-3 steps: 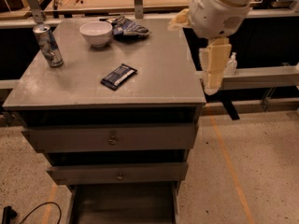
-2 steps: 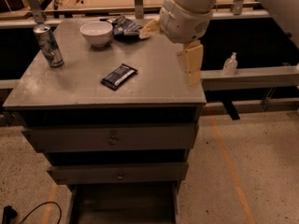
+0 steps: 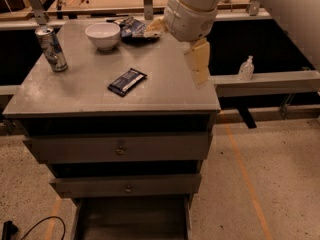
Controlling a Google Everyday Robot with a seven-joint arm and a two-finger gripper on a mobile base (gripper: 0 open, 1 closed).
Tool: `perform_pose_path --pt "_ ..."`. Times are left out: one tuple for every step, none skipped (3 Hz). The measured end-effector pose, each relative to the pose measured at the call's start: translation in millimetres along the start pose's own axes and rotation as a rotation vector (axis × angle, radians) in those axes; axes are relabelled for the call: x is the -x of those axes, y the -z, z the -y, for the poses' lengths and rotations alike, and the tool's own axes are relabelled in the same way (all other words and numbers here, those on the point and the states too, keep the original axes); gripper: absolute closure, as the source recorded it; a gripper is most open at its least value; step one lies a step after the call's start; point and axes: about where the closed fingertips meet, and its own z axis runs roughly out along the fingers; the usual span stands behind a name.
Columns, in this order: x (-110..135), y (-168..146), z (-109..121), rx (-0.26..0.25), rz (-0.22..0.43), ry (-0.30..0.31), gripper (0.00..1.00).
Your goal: Place rxbar blueberry into bottom drawer
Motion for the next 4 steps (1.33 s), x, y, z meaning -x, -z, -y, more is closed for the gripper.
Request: perform_pose_path --pt "-6.2 -22.9 37.7 0.032 0.011 0.054 0.00" --pt "-6.0 -53.2 69.6 0.052 0.049 0.092 0.11" --pt "4.7 -82.1 96.1 0.056 0.102 0.114 0.02" --pt "19.9 -108.4 118.9 0.071 0.143 0.144 0.05"
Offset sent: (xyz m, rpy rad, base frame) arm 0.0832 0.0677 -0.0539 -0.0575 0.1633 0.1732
